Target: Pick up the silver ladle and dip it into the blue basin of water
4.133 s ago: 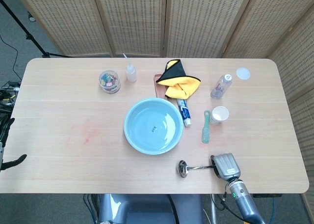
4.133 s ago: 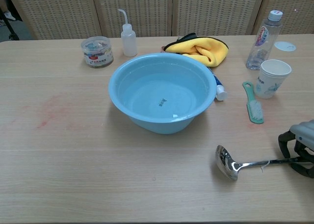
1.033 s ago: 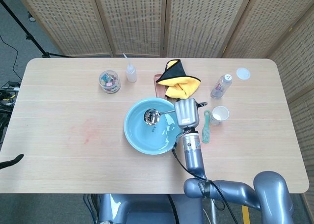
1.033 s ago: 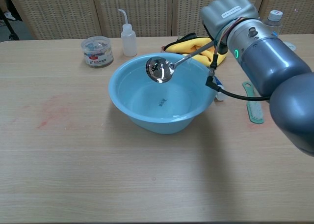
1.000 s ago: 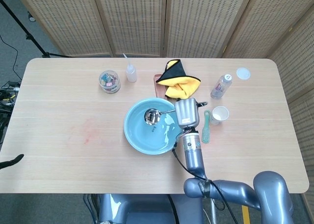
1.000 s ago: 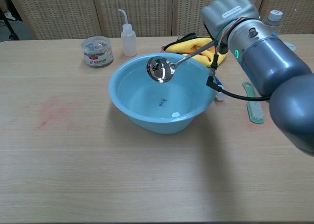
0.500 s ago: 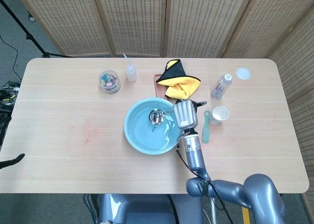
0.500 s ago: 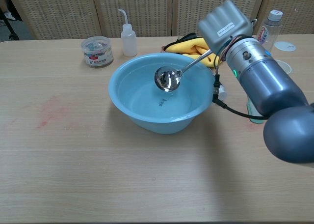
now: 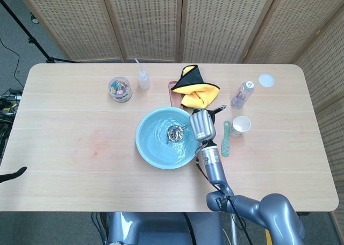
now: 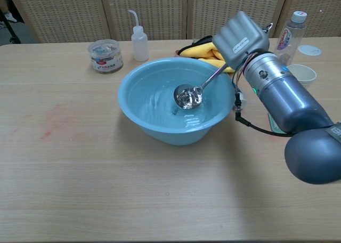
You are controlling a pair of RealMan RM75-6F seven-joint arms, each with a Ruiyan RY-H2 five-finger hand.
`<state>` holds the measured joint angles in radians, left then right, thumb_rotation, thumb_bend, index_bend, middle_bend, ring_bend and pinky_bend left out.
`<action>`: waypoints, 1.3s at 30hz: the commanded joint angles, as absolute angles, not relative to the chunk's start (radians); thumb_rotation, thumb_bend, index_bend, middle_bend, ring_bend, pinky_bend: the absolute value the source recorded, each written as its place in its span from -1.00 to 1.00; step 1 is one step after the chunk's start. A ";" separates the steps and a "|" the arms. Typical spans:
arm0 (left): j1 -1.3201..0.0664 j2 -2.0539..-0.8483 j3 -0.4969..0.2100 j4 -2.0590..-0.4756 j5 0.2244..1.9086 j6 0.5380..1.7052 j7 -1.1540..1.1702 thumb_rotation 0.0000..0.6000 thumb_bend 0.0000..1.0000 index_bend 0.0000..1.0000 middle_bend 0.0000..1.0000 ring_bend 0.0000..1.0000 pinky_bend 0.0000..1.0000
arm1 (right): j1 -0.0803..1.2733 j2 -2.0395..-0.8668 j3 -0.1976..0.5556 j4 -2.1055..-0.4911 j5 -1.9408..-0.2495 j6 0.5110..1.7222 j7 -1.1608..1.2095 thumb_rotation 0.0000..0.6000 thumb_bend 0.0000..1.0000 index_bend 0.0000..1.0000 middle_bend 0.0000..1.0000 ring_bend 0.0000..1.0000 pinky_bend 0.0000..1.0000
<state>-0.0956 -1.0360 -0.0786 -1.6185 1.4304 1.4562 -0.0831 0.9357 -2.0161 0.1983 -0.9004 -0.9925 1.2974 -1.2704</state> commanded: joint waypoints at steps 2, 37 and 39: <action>-0.095 -1.036 -0.079 -1.618 1.431 1.457 -0.083 1.00 -1.00 -1.00 -1.00 -1.00 -1.00 | 0.928 -2.016 0.202 -0.914 -0.990 1.286 -1.300 1.00 1.00 0.57 0.78 0.89 1.00; -0.091 -1.037 -0.067 -1.629 1.454 1.471 -0.069 1.00 -1.00 -1.00 -1.00 -1.00 -1.00 | 0.884 -1.778 0.356 -1.621 -0.581 1.418 -1.573 1.00 1.00 0.58 0.78 0.89 1.00; -0.091 -1.037 -0.067 -1.629 1.455 1.472 -0.068 1.00 -1.00 -1.00 -1.00 -1.00 -1.00 | 0.891 -1.770 0.361 -1.638 -0.575 1.426 -1.559 1.00 1.00 0.58 0.78 0.89 1.00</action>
